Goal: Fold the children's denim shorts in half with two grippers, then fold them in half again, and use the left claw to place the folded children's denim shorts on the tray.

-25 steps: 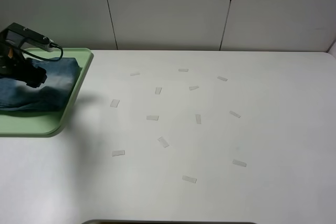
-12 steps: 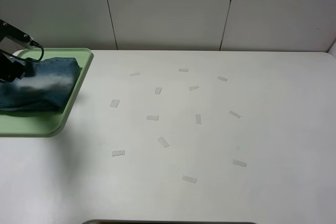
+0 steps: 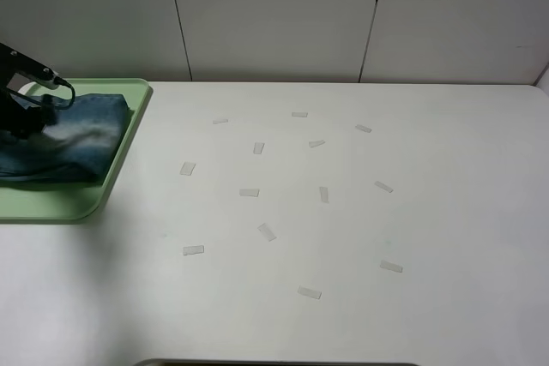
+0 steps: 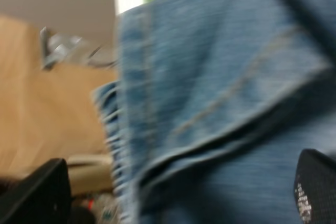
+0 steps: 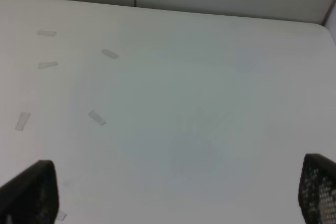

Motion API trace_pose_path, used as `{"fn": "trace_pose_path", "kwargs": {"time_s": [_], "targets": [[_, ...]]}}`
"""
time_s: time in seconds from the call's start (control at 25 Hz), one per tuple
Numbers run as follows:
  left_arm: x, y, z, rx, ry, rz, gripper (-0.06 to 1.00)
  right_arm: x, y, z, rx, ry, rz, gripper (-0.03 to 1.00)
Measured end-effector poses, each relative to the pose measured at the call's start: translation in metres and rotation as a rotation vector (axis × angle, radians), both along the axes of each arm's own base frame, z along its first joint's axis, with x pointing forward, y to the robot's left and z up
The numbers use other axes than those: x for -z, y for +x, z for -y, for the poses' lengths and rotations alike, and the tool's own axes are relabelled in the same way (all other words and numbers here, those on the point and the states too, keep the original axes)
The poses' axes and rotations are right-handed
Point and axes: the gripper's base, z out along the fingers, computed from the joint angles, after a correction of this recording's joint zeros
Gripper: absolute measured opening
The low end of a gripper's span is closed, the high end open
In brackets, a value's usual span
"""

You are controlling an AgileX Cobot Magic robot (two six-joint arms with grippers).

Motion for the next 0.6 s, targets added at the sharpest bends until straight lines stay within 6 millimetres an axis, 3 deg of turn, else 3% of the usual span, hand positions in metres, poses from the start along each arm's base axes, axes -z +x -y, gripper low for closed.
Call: {"fn": "trace_pose_path", "kwargs": {"time_s": [0.28,0.6], "targets": [[-0.026,0.001,-0.027,-0.329,0.132,0.197,0.82,0.000,0.000,0.000,0.000,0.000,0.000,0.69],[-0.026,0.007,-0.023,-0.310,0.049,0.233,0.82,0.000,0.000,0.000,0.000,0.000,0.000,0.69]]}}
